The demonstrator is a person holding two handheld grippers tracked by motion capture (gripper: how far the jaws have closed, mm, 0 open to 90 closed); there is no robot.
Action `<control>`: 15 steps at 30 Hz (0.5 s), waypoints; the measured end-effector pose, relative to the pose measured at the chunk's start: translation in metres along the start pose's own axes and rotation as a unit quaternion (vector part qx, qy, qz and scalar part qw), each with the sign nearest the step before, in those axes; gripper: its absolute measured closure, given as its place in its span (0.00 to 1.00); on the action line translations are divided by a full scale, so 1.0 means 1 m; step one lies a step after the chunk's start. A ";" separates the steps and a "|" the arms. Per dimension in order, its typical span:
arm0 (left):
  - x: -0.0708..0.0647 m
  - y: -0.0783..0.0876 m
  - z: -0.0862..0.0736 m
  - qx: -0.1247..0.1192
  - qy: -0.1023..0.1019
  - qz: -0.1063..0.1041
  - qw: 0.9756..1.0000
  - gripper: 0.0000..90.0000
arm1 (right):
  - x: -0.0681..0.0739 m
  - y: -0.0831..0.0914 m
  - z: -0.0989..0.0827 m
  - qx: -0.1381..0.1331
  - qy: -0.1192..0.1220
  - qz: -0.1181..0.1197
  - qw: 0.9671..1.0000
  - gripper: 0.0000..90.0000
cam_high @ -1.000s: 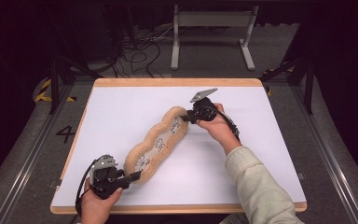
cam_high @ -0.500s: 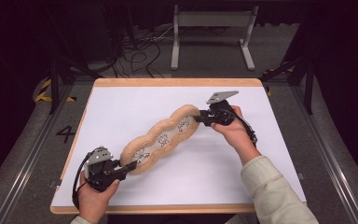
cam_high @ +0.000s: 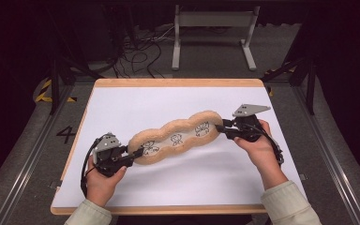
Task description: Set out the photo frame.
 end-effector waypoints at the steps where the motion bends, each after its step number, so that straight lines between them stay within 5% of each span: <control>1: 0.001 -0.002 0.002 0.000 -0.003 -0.003 1.000 0.74 | 0.000 0.004 -0.003 -0.003 -0.005 -0.003 1.000 0.76; 7: 0.002 -0.020 0.014 0.006 -0.028 -0.030 0.999 0.72 | 0.000 0.021 -0.022 -0.008 -0.029 -0.030 0.999 0.76; 15: 0.009 -0.038 0.016 0.015 -0.021 -0.056 0.998 0.69 | 0.005 0.033 -0.043 -0.017 -0.052 -0.047 0.997 0.76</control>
Point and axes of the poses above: each handheld gripper's, and its own axes: y roughly backward along the jaws, z roughly out of its top, x roughly to its left, the point moved 7 cm from there along -y, roughly forward along the jaws, and after that the axes turned 1 degree about x, right-handed, at the moved point
